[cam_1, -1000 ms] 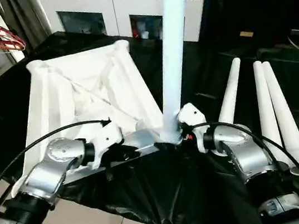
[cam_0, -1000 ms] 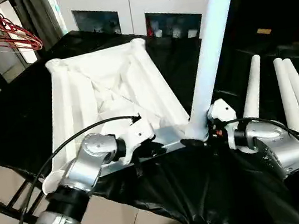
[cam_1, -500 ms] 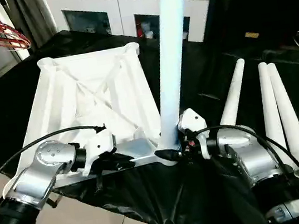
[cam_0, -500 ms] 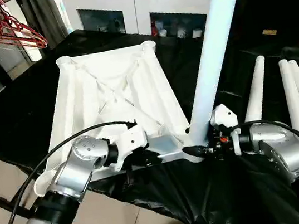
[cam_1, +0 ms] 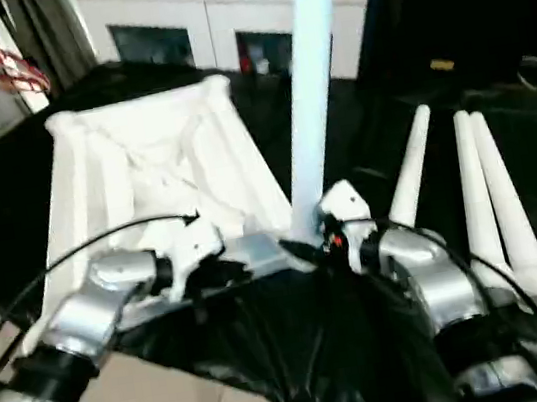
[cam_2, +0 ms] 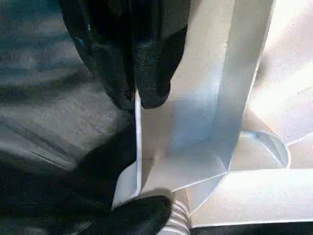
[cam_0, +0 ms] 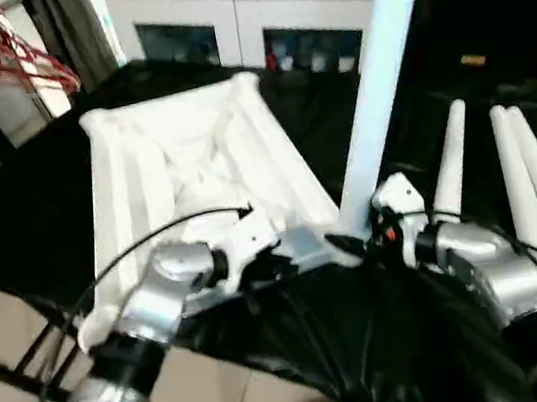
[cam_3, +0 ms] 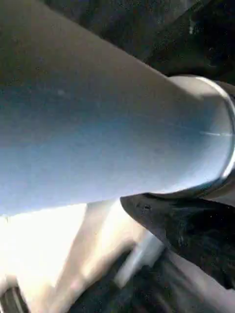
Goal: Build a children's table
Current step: Rotate leg to tighten
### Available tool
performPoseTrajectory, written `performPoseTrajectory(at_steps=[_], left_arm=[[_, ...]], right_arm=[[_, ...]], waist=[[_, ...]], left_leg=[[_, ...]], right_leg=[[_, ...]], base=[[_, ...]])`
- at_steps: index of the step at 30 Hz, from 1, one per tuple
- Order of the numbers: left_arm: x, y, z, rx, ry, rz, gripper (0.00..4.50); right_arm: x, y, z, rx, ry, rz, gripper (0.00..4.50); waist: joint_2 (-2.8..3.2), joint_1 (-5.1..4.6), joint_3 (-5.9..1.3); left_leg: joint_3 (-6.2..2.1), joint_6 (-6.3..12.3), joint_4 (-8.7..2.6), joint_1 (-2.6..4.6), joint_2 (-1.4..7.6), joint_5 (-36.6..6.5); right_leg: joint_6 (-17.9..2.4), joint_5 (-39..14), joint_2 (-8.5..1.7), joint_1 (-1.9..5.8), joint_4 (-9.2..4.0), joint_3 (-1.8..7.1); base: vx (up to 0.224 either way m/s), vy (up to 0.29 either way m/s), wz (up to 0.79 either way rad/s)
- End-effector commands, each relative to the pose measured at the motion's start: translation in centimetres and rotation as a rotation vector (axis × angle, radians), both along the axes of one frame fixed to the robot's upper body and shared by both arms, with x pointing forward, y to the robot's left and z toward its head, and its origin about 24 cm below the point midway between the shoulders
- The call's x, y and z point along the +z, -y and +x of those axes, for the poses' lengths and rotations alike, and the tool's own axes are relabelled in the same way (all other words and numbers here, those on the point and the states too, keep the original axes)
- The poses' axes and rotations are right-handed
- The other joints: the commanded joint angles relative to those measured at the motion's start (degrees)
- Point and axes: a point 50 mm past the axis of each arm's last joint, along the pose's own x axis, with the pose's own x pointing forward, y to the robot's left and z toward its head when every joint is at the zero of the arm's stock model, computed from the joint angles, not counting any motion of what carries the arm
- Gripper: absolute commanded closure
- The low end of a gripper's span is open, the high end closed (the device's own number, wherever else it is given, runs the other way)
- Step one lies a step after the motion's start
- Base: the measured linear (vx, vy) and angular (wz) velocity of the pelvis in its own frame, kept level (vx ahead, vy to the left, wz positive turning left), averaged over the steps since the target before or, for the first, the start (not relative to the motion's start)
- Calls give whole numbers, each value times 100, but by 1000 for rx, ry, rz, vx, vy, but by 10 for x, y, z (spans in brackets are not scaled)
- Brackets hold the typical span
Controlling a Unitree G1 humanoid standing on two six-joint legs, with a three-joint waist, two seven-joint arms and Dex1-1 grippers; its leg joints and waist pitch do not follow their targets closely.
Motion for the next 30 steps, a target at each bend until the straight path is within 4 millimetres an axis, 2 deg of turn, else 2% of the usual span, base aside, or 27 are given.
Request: performPoseTrajectory(at_steps=[1, 3, 4, 6, 7, 9, 11, 12, 14, 15, 16, 20, 21, 23, 24, 25, 27, 28, 29, 30], left_arm=[[11, 24, 17, 157, 60, -16, 450], [11, 28, 19, 176, 60, -19, 450], [12, 37, 23, 225, 68, -31, 450], [12, 45, 24, 247, 71, -40, 450], [12, 52, 23, 234, 72, -50, 450], [12, 55, 22, 221, 73, -56, 450], [13, 65, 19, 177, 80, -77, 450], [13, 68, 18, 156, 82, -84, 450], [13, 73, 15, 119, 98, -92, 450], [13, 75, 14, 103, 115, -94, 450], [12, 77, 13, 96, 123, -95, 450], [16, 81, 12, 93, 180, -143, 450], [16, 81, 12, 94, 179, -147, 405], [21, 79, 12, 99, 183, -189, 394], [23, 77, 12, 105, 184, -204, 387], [26, 72, 13, 123, 205, -208, 372], [34, 55, 14, 179, 248, -216, 349], [36, 49, 13, 191, 255, -217, 346], [36, 46, 12, 196, 260, -218, 346], [39, 35, 10, 220, 274, -213, 346]], right_arm=[[-23, -18, 6, -201, -86, -31, 183], [-24, -20, 7, -239, -95, -21, 183], [-26, -22, 12, -333, -96, -29, 183], [-27, -24, 14, -382, -98, -28, 183], [-28, -25, 14, -402, -102, -16, 127], [-28, -25, 15, -408, -104, -10, 110], [-28, -26, 16, -419, -97, -10, 84], [-27, -27, 17, -417, -89, -12, 72], [-25, -27, 18, -426, -66, -15, 66], [-22, -25, 19, -437, -39, -28, 55], [-21, -24, 20, -443, -25, -36, 41], [-10, -16, 17, -442, 52, -52, 41], [-10, -16, 17, -441, 55, -52, 29], [-4, -9, 12, -434, 90, -55, 29], [-1, -7, 10, -431, 103, -57, 29], [3, -4, 7, -430, 120, -56, 29], [12, 3, 0, -437, 147, -58, 29], [14, 5, -3, -437, 153, -55, 29], [16, 6, -4, -436, 156, -53, 29], [20, 8, -7, -432, 167, -52, 29]], waist=[[-16, -27, -335], [-21, -26, -336], [-27, -17, -340], [-21, -15, -347], [-4, 10, -349], [-19, 21, -353], [28, 19, -373], [11, 12, -364], [22, 11, -371], [51, 20, -370], [37, 13, -371], [49, 50, -372], [41, 86, -374], [76, 101, -377], [86, 119, -401], [120, 103, -415], [112, 83, -434], [117, 48, -433], [127, 42, -436], [96, 11, -429]], left_leg=[[-73, -52, -443, 67, 186, -1212], [-84, -33, -436, 67, 176, -1290], [-75, 10, -432, 62, 180, -1251], [-74, 9, -438, 76, 172, -1309], [-76, 30, -436, 79, 182, -1297], [-82, 78, -448, 35, 187, -1224], [-92, 79, -446, 19, 188, -1189], [-80, 107, -444, 22, 186, -1165], [-78, 140, -439, 25, 184, -1190], [-81, 159, -438, 26, 185, -1190], [-75, 165, -438, 28, 185, -1189], [-63, 223, -428, 39, 186, -1188], [-50, 253, -419, 55, 189, -1161], [-60, 308, -415, 3, 182, -993], [-67, 331, -409, -26, 203, -862], [-81, 348, -405, -56, 222, -736], [-89, 416, -386, -70, 227, -514], [-92, 470, -387, -109, 210, -454], [-94, 476, -385, -104, 214, -470], [-72, 491, -372, -82, 197, -553]], right_leg=[[-949, -2130, -488, 235, -537, 268], [-875, -2338, -509, 250, -578, 259], [-868, -2240, -504, 234, -580, 270], [-870, -2205, -490, 231, -583, 261], [-888, -2096, -497, 228, -579, 268], [-899, -1872, -487, 258, -546, 266], [-948, -1644, -495, 280, -519, 263], [-983, -1517, -480, 271, -522, 264], [-1003, -1519, -490, 282, -517, 266], [-997, -1568, -496, 273, -527, 266], [-995, -1580, -485, 271, -527, 265], [-879, -1756, -479, 249, -560, 274], [-870, -1752, -481, 234, -560, 282], [-889, -1651, -489, 264, -535, 276], [-886, -1476, -501, 289, -507, 280], [-930, -1139, -480, 295, -472, 272], [-1023, -515, -454, 317, -385, 265], [-1076, -323, -466, 341, -359, 257], [-1089, -312, -471, 339, -356, 252], [-1125, -360, -462, 319, -380, 262]], base=[[0, 0, 0], [0, 0, 0], [0, 0, 0], [0, 0, 0], [0, 0, 0], [0, 0, 0], [0, 0, 0], [0, 0, 0], [0, 0, 0], [0, 0, 0], [0, 0, 0], [0, 0, 0], [0, 0, 0], [0, 0, 0], [0, 0, 0], [0, 0, 0], [0, 0, 0], [0, 0, 0], [0, 0, 0], [0, 0, 0]])
